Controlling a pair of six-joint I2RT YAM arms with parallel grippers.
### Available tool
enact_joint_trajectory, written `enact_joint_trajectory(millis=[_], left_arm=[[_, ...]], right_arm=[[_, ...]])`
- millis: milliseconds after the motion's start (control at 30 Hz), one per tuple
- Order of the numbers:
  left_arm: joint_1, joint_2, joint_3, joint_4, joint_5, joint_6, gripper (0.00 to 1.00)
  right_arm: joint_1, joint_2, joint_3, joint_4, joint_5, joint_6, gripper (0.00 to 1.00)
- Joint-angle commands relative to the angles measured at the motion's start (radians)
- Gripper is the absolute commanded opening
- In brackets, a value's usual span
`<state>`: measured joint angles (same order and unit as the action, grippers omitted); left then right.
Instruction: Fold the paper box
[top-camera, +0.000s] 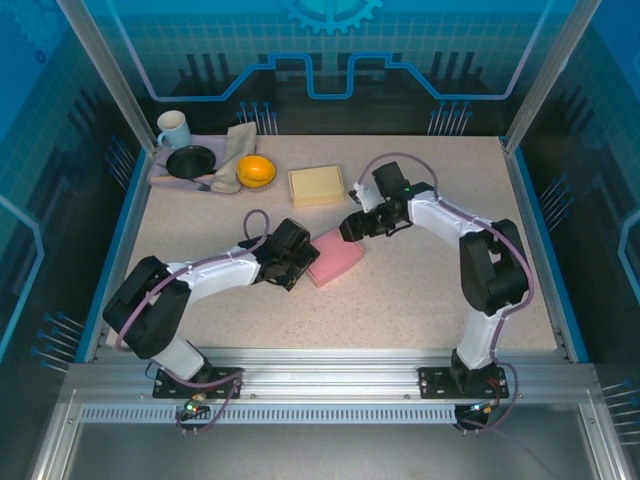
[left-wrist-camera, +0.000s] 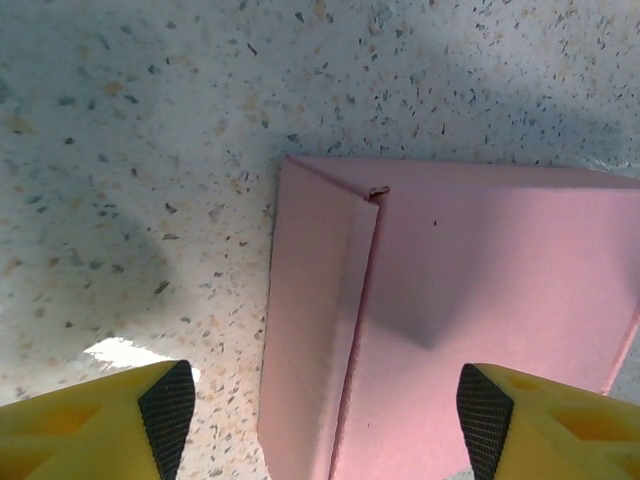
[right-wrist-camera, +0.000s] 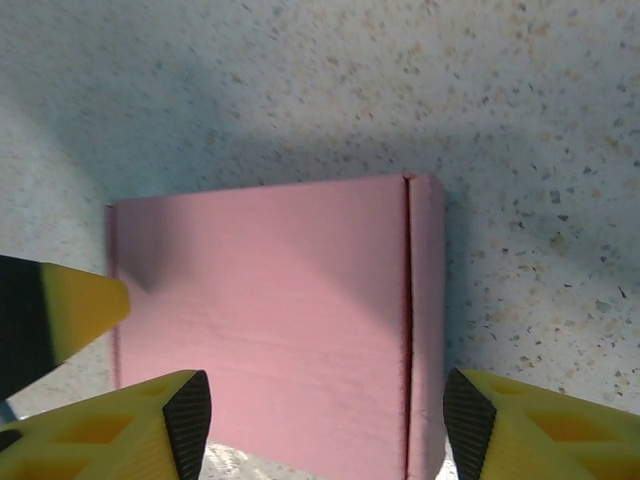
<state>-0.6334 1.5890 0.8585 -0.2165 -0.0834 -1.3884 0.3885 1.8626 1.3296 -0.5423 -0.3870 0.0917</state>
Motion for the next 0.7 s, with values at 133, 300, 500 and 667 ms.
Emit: enact_joint_trajectory(millis=[133,300,500,667], left_arm=[[-0.005,0.051,0.023,0.079,-0.038,0.033,0.7],[-0.004,0.094,0.05,0.104,-0.037,0.06,0.68],[0.007,0.121,0.104,0.11,-0.037,0.143,0.65],[0.05,0.144,0.174,0.093,-0.012,0.264,0.65]], right_arm=[[0.01,0.054,-0.012,-0.012,0.093,-0.027,0.63],[0.034,0.081,-0.032,0.007,0.085,-0.013,0.58],[0.034,0.042,-0.106,0.085,0.045,0.066,0.43],[0.042,-0.052,-0.221,0.246,0.017,0.248,0.34]])
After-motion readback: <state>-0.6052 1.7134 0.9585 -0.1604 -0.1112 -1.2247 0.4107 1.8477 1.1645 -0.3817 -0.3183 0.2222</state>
